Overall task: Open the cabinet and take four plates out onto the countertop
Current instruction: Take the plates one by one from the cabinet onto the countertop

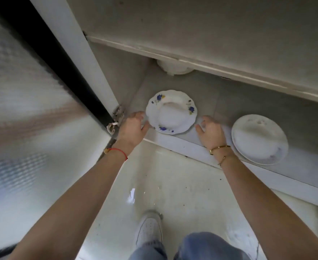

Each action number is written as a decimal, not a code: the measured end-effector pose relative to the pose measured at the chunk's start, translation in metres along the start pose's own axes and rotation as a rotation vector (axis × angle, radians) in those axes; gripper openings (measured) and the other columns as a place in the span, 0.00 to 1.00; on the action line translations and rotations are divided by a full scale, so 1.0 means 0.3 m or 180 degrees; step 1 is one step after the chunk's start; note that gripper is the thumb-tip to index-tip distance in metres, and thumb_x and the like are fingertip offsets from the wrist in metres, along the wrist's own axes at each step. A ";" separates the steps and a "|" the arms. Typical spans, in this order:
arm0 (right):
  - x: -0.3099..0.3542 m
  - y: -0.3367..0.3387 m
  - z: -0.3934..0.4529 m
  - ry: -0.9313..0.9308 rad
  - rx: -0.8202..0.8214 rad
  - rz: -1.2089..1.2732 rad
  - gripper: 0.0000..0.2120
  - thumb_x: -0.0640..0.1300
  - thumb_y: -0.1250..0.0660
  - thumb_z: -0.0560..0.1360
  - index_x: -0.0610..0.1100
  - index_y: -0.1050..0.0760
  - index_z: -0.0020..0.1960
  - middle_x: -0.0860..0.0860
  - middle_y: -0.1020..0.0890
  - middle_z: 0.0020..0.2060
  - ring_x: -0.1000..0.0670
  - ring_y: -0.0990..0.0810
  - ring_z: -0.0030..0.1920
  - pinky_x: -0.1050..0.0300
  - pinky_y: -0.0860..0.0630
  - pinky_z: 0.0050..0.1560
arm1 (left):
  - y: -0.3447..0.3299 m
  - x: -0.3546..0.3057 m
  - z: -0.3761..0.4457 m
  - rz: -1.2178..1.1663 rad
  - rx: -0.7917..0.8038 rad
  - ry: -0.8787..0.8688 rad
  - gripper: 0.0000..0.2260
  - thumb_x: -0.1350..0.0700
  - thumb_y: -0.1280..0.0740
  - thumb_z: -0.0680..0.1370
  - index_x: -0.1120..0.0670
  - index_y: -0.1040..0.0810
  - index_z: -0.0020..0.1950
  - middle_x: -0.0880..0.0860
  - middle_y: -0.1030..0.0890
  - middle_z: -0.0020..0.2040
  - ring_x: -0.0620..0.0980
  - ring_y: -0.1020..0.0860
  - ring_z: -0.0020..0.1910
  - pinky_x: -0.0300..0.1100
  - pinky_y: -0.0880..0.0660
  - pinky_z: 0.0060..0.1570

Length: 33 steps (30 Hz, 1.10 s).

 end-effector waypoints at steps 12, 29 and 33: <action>-0.048 -0.124 0.141 -0.0521 -0.0043 0.0865 0.13 0.42 0.32 0.74 0.36 0.24 0.55 0.40 0.17 0.44 0.39 0.20 0.48 0.54 0.26 0.48 | -0.131 0.042 0.192 0.0215 0.0449 0.0306 0.16 0.54 0.35 0.79 0.61 0.28 0.63 0.62 0.20 0.55 0.62 0.23 0.56 0.51 0.25 0.53; -0.026 -0.077 -0.135 -0.0584 -0.0121 0.1190 0.11 0.37 0.33 0.73 0.40 0.22 0.55 0.49 0.20 0.39 0.49 0.25 0.41 0.63 0.31 0.47 | -0.110 0.065 -0.084 -0.1004 0.0143 0.0514 0.16 0.63 0.31 0.74 0.60 0.24 0.62 0.58 0.16 0.51 0.55 0.19 0.46 0.38 0.26 0.48; 0.013 -0.009 -0.226 -0.0453 -0.0169 0.1403 0.11 0.38 0.32 0.73 0.41 0.23 0.55 0.46 0.17 0.40 0.51 0.23 0.40 0.71 0.31 0.41 | -0.029 0.052 -0.167 -0.1089 -0.0091 0.0526 0.16 0.62 0.30 0.74 0.58 0.24 0.62 0.48 0.20 0.42 0.48 0.22 0.42 0.33 0.29 0.44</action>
Point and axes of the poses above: each hand's wrist, its own z-axis towards the middle knuckle, its own y-axis out of the back of the hand, x = y × z, the point moved 6 cm from there along z, towards the middle knuckle
